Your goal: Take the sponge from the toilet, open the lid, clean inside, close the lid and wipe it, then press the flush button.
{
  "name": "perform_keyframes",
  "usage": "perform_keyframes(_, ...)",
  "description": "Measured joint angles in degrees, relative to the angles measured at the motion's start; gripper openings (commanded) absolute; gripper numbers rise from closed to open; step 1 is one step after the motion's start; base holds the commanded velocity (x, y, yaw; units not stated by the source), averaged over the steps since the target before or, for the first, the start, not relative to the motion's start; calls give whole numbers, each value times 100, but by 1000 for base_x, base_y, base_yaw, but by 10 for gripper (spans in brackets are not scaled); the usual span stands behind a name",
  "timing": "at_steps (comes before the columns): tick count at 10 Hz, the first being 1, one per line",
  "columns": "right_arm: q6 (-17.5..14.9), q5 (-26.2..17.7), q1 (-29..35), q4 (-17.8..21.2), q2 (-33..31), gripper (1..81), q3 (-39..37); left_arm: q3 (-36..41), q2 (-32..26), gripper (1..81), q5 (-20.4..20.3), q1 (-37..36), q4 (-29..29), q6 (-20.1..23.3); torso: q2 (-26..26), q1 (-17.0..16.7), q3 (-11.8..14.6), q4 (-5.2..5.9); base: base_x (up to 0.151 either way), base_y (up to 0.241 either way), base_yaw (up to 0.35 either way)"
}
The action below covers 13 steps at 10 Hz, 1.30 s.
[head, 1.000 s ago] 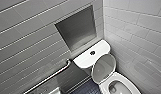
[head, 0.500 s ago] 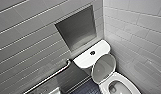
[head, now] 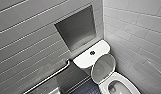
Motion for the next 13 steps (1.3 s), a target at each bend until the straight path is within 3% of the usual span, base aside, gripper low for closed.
perform_keyframes(3, 4, 262, -356, -413, 354, 10, -150, 1250, -877, 811, 191, -631, -129, -16, -2, -2, 0, -444, 0, 0, 0)
perform_keyframes(4, 4, 297, -354, -435, 378, 10, -152, 1608, -1122, 811, 244, -1022, -297, -28, -2, -2, 0, -525, 0, 0, 0)
perform_keyframes(8, 0, 278, -306, -466, 530, 10, -516, 2183, -1596, 811, 310, -2160, -1247, -69, -2, -2, 0, -533, 0, 0, 0)
perform_keyframes(13, 4, 251, -474, -573, 1309, 10, -1643, 1668, -1430, 811, 249, -3333, -2595, -111, -2, -2, 0, -533, 0, 0, 0)
